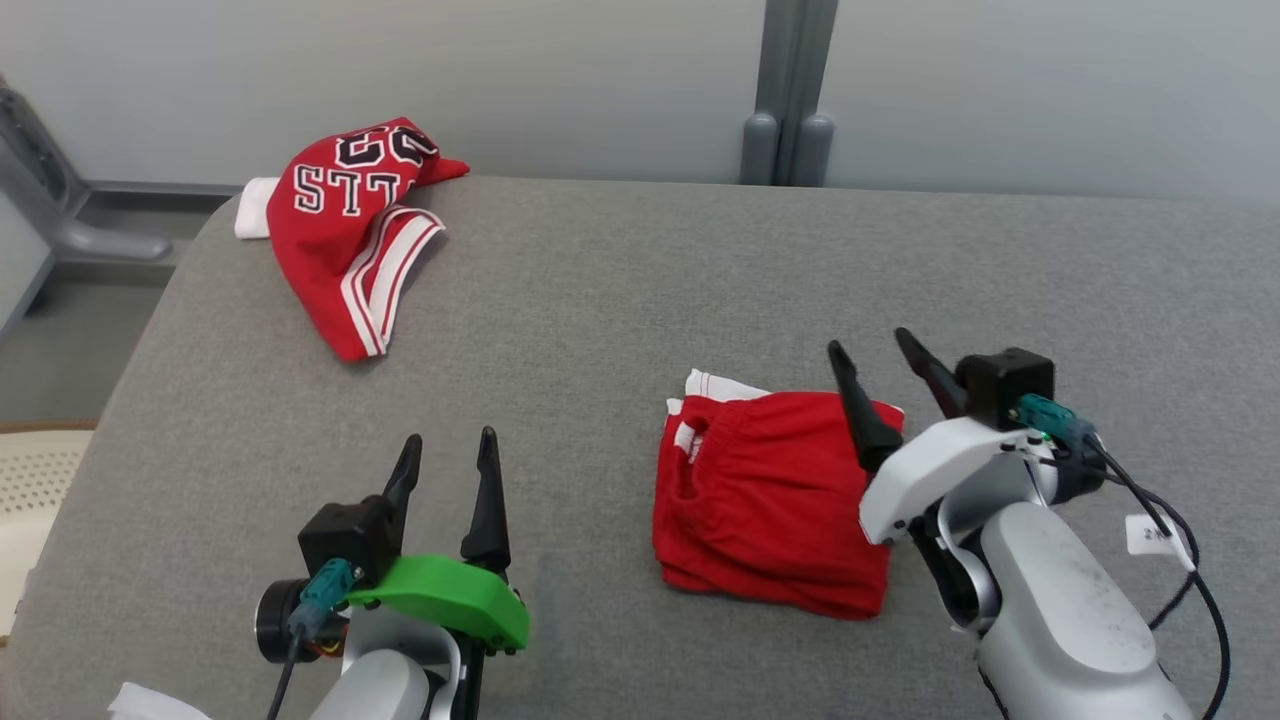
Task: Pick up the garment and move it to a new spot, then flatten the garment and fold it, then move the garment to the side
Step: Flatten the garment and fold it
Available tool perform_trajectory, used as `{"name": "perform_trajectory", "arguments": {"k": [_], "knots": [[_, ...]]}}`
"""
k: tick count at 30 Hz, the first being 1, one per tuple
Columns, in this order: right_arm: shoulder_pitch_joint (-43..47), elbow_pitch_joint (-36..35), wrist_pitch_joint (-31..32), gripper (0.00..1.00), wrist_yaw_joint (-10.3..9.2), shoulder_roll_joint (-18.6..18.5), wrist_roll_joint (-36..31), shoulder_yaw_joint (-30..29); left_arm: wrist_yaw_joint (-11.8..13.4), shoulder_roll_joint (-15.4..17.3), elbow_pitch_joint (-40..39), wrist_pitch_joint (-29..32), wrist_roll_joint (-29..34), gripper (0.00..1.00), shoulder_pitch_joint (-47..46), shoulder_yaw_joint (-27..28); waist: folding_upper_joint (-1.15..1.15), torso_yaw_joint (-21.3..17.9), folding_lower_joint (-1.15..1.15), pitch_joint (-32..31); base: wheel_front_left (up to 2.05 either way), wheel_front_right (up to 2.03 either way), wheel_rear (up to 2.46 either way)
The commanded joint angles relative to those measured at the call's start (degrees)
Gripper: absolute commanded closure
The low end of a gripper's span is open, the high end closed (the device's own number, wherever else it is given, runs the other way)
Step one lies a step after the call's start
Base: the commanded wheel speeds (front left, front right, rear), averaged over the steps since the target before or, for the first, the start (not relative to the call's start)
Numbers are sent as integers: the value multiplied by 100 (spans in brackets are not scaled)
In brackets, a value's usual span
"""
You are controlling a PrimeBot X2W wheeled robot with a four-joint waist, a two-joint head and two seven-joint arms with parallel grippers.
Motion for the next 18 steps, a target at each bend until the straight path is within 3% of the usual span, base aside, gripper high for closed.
{"name": "perform_trajectory", "arguments": {"k": [1, 7, 18], "knots": [[175, -105, -130, 0, 0, 14, -190, -197, -32, -2, -16, -32, 61, 0, -107, 31, 0, -231, 0, -142, 0, 0, 0], [762, -607, -402, 0, 0, 49, -715, -895, -111, 37, 116, -79, 175, 0, -143, 184, 0, -484, 0, -218, 0, 0, 0], [1815, -1217, -658, 0, 0, 52, -466, -1138, -249, -110, -13, -78, 477, 0, 587, 608, 0, -547, 0, -342, 0, 0, 0]]}}
